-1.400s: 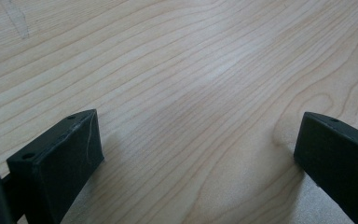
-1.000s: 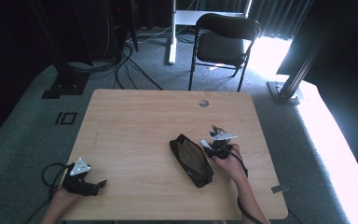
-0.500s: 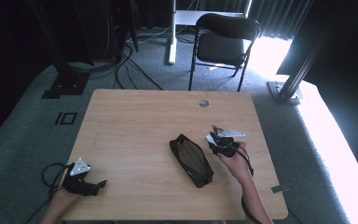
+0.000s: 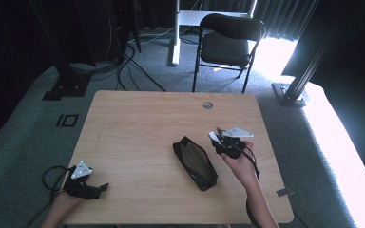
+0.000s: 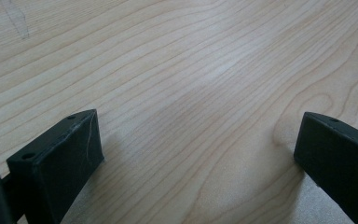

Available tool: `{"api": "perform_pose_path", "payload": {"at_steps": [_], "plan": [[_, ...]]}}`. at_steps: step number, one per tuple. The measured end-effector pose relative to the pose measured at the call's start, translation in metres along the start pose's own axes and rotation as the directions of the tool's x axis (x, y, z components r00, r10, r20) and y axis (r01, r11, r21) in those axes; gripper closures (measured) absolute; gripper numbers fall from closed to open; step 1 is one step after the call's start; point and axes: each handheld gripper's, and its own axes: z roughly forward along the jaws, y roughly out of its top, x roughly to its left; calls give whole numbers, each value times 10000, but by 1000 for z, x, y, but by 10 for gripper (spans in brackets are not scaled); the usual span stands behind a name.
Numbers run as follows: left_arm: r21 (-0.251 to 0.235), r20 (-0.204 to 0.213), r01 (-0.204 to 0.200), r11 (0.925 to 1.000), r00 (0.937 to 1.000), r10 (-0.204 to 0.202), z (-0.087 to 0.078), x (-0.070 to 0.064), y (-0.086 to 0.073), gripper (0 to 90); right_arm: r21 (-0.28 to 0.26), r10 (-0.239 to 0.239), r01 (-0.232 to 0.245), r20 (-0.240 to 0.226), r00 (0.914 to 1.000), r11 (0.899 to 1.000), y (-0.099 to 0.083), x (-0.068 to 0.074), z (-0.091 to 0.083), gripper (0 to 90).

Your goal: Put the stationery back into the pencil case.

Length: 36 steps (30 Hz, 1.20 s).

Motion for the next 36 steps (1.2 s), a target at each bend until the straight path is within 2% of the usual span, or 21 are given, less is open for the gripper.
{"api": "perform_pose_path", "payload": {"at_steps": [2, 4, 9, 10, 15, 18, 25, 28, 32, 36], "plan": [[-1, 1, 2, 10000, 10000, -2, 0, 0, 0, 11, -28, -47, 47, 7, 10000, 10000, 2, 2, -2, 696], [0, 2, 0, 10000, 10000, 0, 0, 0, 0, 11, -215, -95, 91, -171, 9998, 9997, 10, 13, -8, 696], [-4, -1, -1, 10000, 10000, 1, 0, 0, 0, 11, -315, -181, 171, -306, 9994, 9994, 17, 25, -11, 696], [-3, 0, 1, 10000, 10000, -1, 0, 0, 0, 11, -217, -233, 226, -322, 9992, 9995, 18, 31, -11, 696], [-13, 0, 15, 10000, 10000, -15, 0, 0, 0, 11, -144, -44, 38, -438, 9990, 9999, 19, 40, -7, 696], [-13, 1, 14, 10000, 10000, -14, 0, 0, 0, 11, -7, -84, 84, -617, 9981, 10000, 18, 48, -4, 696], [2, 1, -5, 10000, 10000, 5, 0, 0, 0, 11, 505, -145, 184, -766, 9970, 9986, 11, 68, 15, 696], [2, 2, -3, 10000, 10000, 3, 0, 0, 0, 11, 680, -163, 214, -740, 9971, 9975, 9, 71, 20, 696], [-1, 2, 0, 10000, 10000, 0, 0, 0, 0, 11, 1401, -153, 254, -724, 9973, 9898, 3, 74, 37, 696], [0, 1, 1, 10000, 10000, -1, 0, 0, 0, 11, 1805, -200, 314, -642, 9977, 9831, -1, 76, 46, 696]]}}
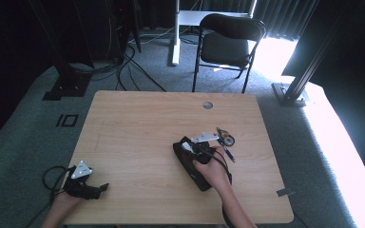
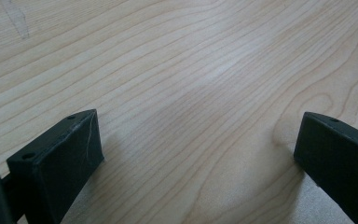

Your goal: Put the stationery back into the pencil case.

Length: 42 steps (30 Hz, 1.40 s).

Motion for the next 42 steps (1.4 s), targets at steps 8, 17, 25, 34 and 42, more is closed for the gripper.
{"api": "perform_pose_path", "payload": {"at_steps": [8, 17, 25, 34, 42], "plan": [[-2, -4, -1, 10000, 10000, 1, 0, 0, 0, 11, 760, -259, 234, 319, 9992, 9968, 5, 6, 20, 696], [0, -1, 0, 10000, 10000, 0, 0, 0, 0, 11, 1471, -407, 379, 162, 9990, 9884, 4, 7, 33, 695], [1, 0, -1, 10000, 10000, 1, 0, 0, 0, 11, 1702, -388, 372, 61, 9992, 9847, 5, 7, 34, 692], [0, 8, -7, 10000, 10000, 7, 0, 0, 0, 11, 1634, -305, 303, -12, 9995, 9861, 6, 5, 31, 661], [-2, 10, -8, 10000, 10000, 8, 0, 0, 0, 11, 989, -249, 265, -171, 9995, 9947, 12, 4, 12, 667]]}}
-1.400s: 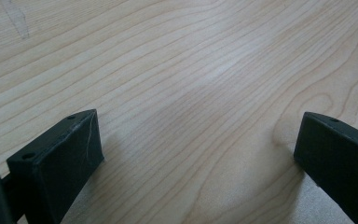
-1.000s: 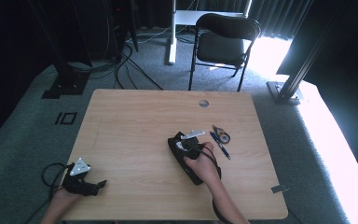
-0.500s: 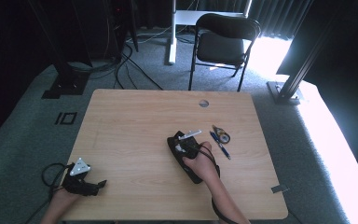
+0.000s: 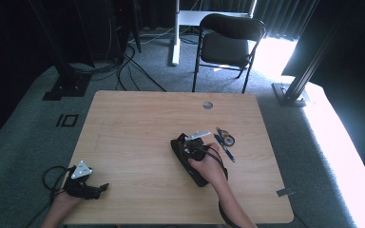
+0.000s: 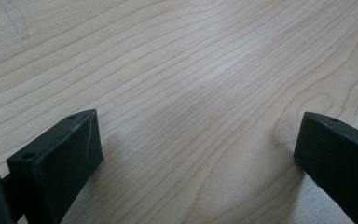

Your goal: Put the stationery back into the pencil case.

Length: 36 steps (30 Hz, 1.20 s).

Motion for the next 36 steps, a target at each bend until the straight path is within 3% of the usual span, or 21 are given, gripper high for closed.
{"api": "perform_pose_path", "payload": {"at_steps": [8, 12, 17, 26, 28, 36], "plan": [[0, -2, -5, 10000, 10000, 5, 0, 0, 0, 11, -816, 123, -142, -244, 9996, 9966, 0, -9, -29, 670], [2, -2, -5, 10000, 10000, 5, 0, 0, 0, 11, -1208, 301, -308, -71, 9995, 9922, -3, -22, -44, 668], [1, -1, -4, 10000, 10000, 4, 0, 0, 0, 11, -1400, 568, -545, 120, 9983, 9887, -9, -37, -52, 663], [1, 1, 1, 10000, 10000, -1, 0, 0, 0, 11, -1565, 1016, -920, 543, 9933, 9834, -29, -68, -53, 643], [2, 0, -2, 10000, 10000, 2, 0, 0, 0, 11, -1504, 1209, -1074, 842, 9891, 9828, -39, -83, -52, 640], [-1, 0, 1, 10000, 10000, -1, 0, 0, 0, 11, -1412, 1496, -1301, 1376, 9791, 9814, -58, -110, -42, 636]]}}
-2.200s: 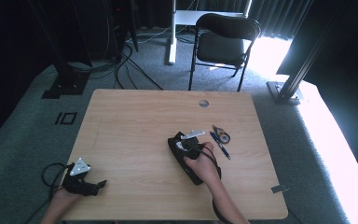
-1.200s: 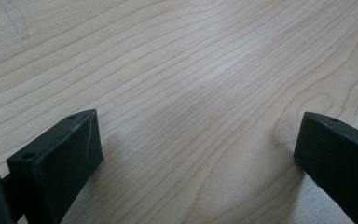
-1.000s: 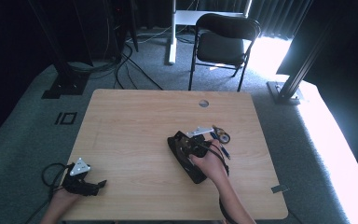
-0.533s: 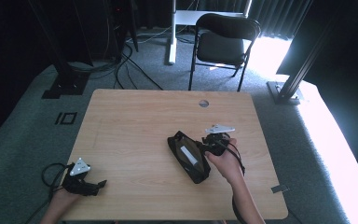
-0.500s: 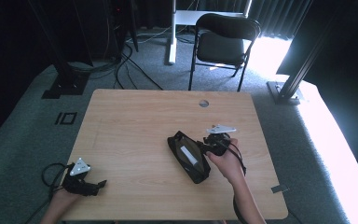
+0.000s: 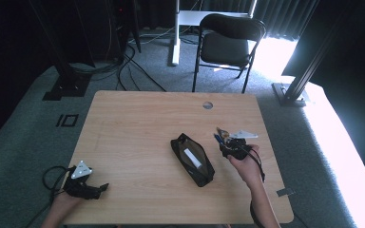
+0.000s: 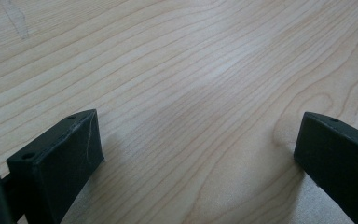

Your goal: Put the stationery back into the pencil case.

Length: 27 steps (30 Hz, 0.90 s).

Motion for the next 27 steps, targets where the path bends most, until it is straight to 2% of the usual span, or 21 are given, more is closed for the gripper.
{"api": "perform_pose_path", "payload": {"at_steps": [5, 6, 9, 15, 17, 27], "plan": [[1, 0, -2, 10000, 10000, 2, 0, 0, 0, 11, 135, 52, -54, 187, 9998, 9999, -8, -12, 10, 634], [0, -1, 0, 10000, 10000, 0, 0, 0, 0, 11, 262, 191, -196, 211, 9996, 9995, -11, -15, 13, 650], [2, -1, -1, 10000, 10000, 1, 0, 0, 0, 11, 412, 192, -202, 243, 9995, 9989, -15, -17, 19, 659], [0, 1, 2, 10000, 10000, -2, 0, 0, 0, 11, 622, 191, -221, 490, 9986, 9978, -21, -18, 29, 664], [1, 0, 0, 10000, 10000, 0, 0, 0, 0, 11, 737, 251, -283, 436, 9987, 9969, -23, -18, 33, 669], [0, 0, -1, 10000, 10000, 1, 0, 0, 0, 11, 1087, -134, 67, 613, 9980, 9941, -20, -13, 44, 686]]}}
